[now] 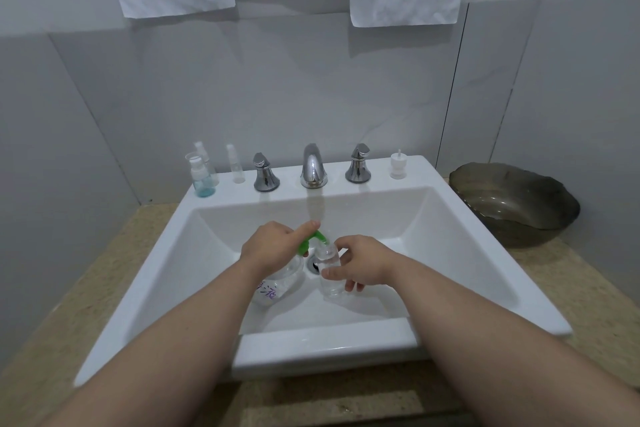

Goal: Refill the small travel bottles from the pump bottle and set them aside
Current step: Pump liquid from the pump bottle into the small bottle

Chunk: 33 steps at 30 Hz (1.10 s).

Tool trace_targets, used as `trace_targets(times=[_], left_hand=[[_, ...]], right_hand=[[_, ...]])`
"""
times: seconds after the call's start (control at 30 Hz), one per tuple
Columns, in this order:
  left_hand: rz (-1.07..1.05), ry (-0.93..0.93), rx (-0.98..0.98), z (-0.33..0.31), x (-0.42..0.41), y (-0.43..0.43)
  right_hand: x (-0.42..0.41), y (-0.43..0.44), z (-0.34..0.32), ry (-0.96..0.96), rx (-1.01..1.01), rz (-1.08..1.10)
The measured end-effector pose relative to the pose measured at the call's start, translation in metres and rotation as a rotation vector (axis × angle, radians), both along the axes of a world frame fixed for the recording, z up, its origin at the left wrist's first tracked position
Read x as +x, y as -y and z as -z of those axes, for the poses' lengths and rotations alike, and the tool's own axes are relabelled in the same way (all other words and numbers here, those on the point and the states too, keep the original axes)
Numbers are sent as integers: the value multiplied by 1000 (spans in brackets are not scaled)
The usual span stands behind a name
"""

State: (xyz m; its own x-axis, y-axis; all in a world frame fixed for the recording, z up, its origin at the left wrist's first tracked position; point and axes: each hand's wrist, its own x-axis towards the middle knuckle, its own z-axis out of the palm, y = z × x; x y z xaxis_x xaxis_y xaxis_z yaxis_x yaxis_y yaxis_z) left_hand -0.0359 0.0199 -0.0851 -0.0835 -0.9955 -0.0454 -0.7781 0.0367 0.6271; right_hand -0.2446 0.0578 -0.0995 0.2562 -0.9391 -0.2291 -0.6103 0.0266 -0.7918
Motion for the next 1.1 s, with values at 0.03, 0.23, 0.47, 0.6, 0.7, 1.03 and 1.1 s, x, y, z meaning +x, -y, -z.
trace_targets(times=[0.03,0.23,0.47,0.6,0.7,1.03,1.1], left_hand=[[1,-6,-1,0,0,0],[-14,-5,-6,-1,-4,0],[-27,-35,4,-3,-6,0],[-45,-53,-1,-3,-5,-1],[-38,-58,4,-2,-4,1],[-14,-83,-13,1,1,0],[-16,-94,-15,1,3,-1]], right_hand=[[0,0,0,4,2,1],[0,0,0,13,12,2],[0,0,-1,21,24,-3],[1,-1,-1,13,34,-12],[1,-1,0,8,45,-25],[0,-1,-1,19,46,-20],[0,0,0,22,48,-18]])
